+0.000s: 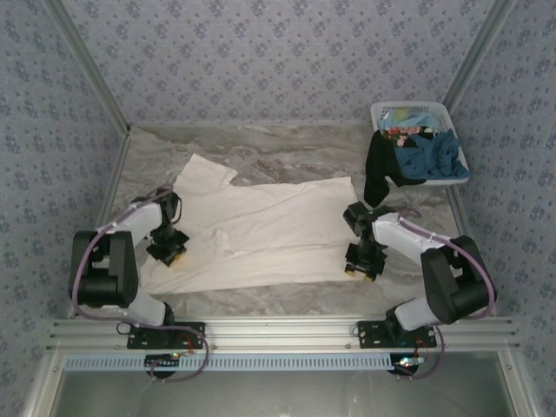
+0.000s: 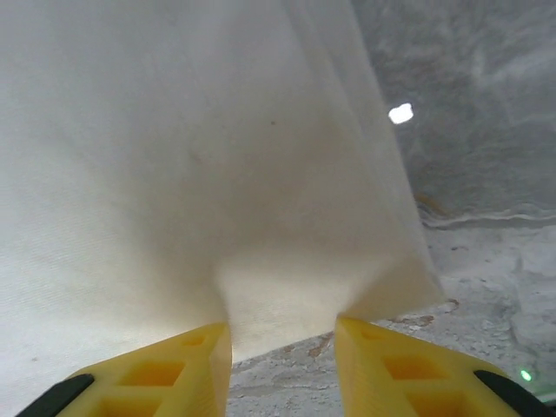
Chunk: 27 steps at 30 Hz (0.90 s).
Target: Fold and stack the t-shirts
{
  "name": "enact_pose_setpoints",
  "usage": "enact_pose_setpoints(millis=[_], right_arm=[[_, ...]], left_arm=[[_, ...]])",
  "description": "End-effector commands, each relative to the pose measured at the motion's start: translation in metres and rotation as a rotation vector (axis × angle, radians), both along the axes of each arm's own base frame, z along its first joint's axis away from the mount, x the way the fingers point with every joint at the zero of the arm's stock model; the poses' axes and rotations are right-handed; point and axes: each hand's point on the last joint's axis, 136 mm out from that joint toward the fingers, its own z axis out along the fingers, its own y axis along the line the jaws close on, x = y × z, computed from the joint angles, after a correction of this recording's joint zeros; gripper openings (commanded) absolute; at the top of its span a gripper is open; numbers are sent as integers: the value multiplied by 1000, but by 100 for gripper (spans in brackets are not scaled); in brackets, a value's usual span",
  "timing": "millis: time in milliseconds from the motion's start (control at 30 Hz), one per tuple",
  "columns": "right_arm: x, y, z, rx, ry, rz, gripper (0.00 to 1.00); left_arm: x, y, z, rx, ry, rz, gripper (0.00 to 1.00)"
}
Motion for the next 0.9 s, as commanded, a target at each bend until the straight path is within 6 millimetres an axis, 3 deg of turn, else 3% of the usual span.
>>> enact_pose_setpoints(millis=[0, 133, 233, 367, 467, 633, 867], right_arm=[[32, 0, 40, -30, -167, 5, 42], [86, 10, 80, 13, -367, 39, 48], [135, 22, 96, 71, -467, 90, 50], [199, 35, 121, 122, -598, 156, 52], [231, 31, 124, 113, -620, 151, 52], [263, 28, 118, 96, -613, 163, 54], [282, 27, 111, 92, -604, 169, 54]], left_arm=[[46, 14, 36, 81, -102, -69, 24], [121, 8, 94, 75, -334, -118, 36], [182, -9, 110, -5, -437, -179, 39], [252, -13, 103, -9, -463, -264, 40], [289, -8, 87, -5, -449, -284, 43], [331, -10, 65, -24, -415, -249, 48], [368, -9, 48, 19, -475, -265, 50]])
